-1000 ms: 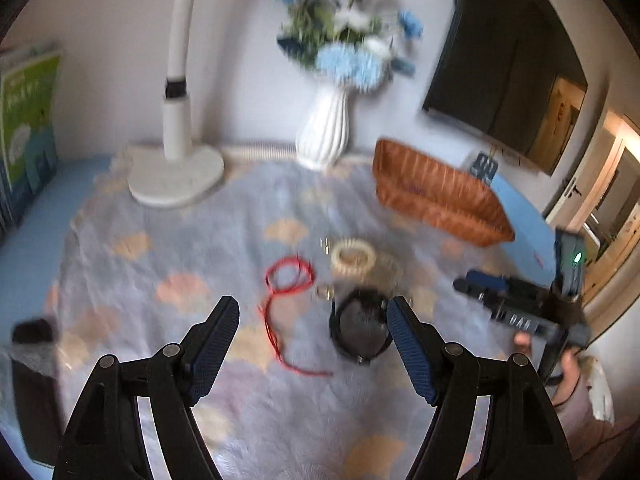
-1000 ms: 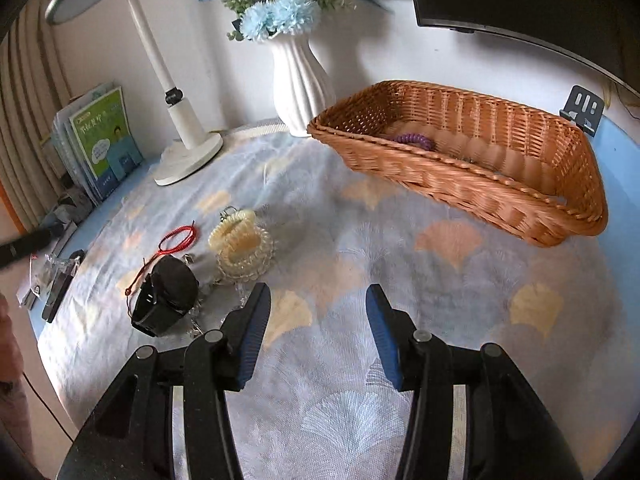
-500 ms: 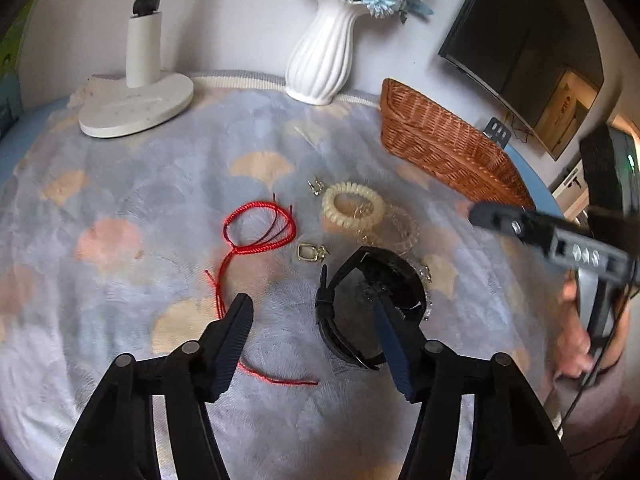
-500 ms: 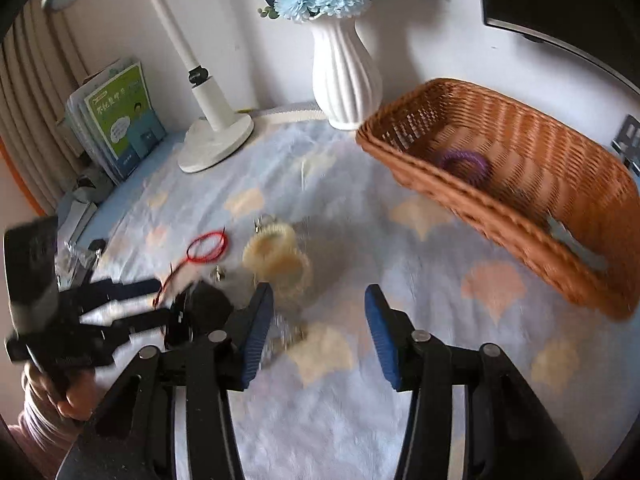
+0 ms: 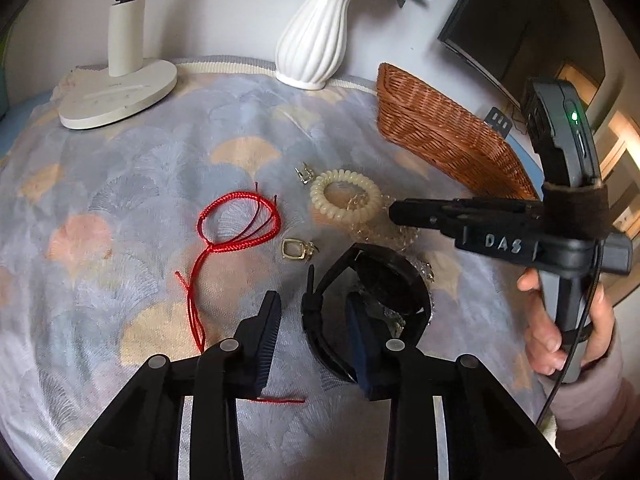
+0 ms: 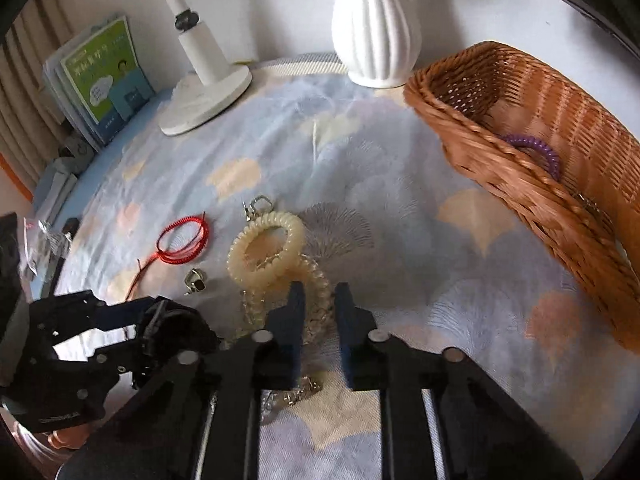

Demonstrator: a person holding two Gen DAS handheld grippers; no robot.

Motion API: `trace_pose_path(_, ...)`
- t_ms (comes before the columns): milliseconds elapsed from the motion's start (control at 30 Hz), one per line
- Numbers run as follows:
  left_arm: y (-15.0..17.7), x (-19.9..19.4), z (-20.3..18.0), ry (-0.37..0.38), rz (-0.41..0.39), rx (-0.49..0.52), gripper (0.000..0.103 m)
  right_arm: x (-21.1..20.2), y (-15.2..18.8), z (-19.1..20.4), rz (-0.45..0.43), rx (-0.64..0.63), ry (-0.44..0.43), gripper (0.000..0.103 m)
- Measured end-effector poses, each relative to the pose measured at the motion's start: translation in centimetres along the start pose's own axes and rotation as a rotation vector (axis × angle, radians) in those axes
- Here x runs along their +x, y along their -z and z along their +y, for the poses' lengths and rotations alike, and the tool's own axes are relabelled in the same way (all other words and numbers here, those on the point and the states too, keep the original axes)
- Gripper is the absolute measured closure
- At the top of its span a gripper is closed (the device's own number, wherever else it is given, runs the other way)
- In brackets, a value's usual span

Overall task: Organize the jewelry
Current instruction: 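Grasp the black watch with the left gripper while the right gripper grasps the clear beaded bracelet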

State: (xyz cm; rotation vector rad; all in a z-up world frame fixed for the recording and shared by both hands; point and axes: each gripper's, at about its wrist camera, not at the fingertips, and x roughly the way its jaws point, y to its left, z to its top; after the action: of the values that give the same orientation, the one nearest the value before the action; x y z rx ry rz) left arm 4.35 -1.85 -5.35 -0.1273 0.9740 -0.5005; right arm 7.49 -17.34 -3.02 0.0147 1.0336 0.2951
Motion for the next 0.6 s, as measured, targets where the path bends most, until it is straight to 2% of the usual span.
trace_pose_path(67, -0.1, 0.2, -0.1, -0.004, 0.004, 0.000, 0.074, -0.7, 0.1, 0.0, -0.018, -0.006, 0.006, 0.090)
trace_pose_path(267, -0.6, 0.7, -0.8, -0.022, 0.013, 0.016, 0.075, -5.0, 1.6, -2.4, -0.072, 0.060, 0.010, 0.091)
trace_pose_path(400, -0.6, 0.9, -1.2, -0.041, 0.011, 0.035, 0.076, -6.5, 3.3, -4.3, -0.067, 0.109, -0.022, 0.091)
trace_pose_path(500, -0.5, 1.0, -1.5, -0.096, 0.009, 0.052, 0.090, -6.7, 4.9, -5.1, -0.040, 0.119, -0.017, 0.091)
trace_pose_path(600, -0.2, 0.7, -1.4, -0.101, 0.006, 0.046, 0.092, -6.6, 6.7, -5.7, -0.022, 0.133, -0.027, 0.091)
